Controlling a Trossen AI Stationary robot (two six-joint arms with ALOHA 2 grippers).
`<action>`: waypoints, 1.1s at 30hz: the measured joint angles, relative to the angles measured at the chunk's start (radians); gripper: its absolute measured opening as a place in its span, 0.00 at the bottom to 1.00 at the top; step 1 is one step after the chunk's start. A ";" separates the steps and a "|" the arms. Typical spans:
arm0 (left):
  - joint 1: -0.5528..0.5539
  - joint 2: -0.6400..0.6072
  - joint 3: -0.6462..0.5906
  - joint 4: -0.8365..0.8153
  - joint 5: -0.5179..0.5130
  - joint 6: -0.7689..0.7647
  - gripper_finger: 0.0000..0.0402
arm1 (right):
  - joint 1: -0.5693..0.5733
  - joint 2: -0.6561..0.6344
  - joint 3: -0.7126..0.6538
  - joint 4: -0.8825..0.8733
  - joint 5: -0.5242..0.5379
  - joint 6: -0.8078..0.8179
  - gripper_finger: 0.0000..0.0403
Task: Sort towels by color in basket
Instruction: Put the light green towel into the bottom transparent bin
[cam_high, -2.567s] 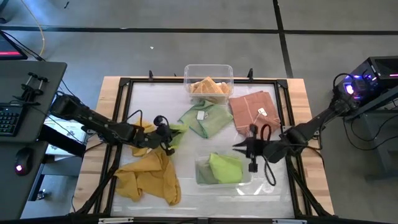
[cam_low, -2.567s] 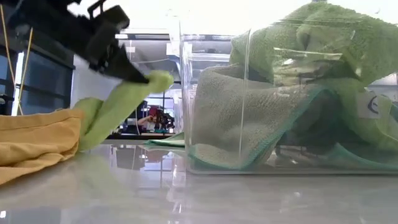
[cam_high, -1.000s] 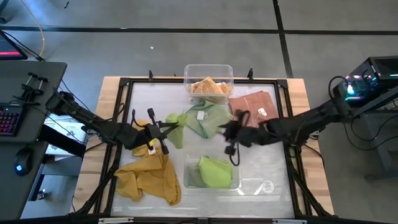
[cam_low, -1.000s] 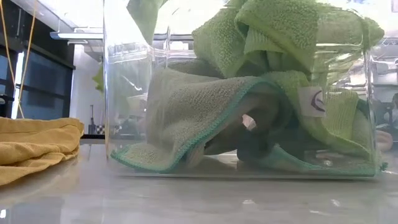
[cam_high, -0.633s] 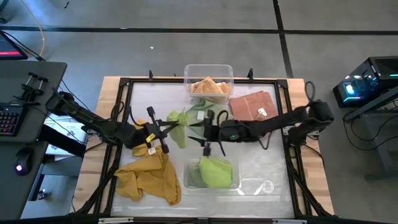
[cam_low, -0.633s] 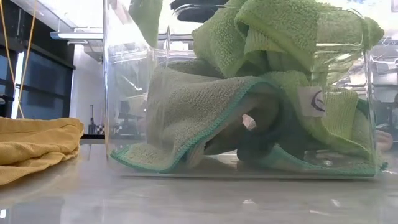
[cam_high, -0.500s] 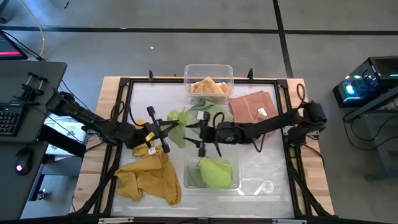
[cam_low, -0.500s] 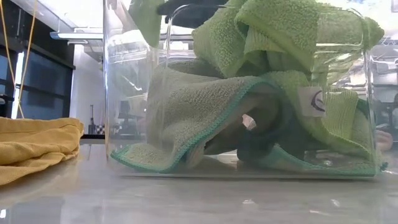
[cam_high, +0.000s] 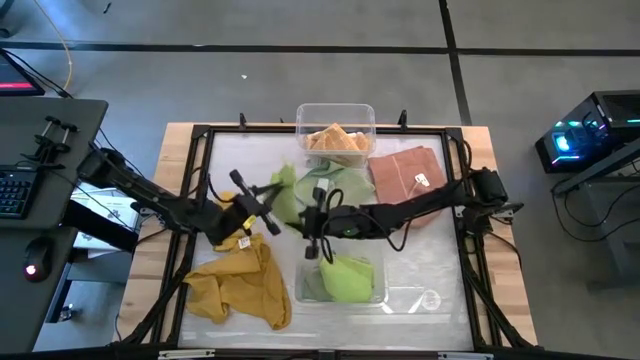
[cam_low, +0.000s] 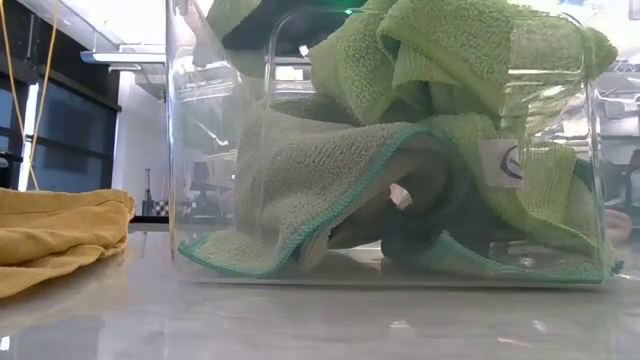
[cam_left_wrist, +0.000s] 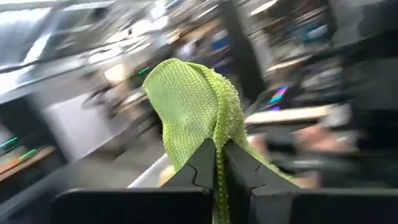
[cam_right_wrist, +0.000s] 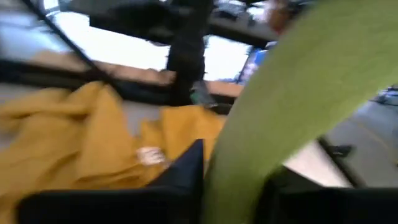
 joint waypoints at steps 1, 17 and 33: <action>0.000 -0.005 0.000 -0.029 -0.050 -0.002 0.05 | 0.005 -0.008 0.000 -0.021 -0.031 -0.002 0.11; -0.069 -0.050 0.000 -0.625 -0.274 -0.451 0.33 | 0.200 -0.406 0.001 -0.531 -0.106 0.062 0.01; -0.099 -0.050 0.000 -0.797 -0.273 -0.719 0.32 | 0.257 -0.322 0.074 -0.893 -0.205 0.365 0.01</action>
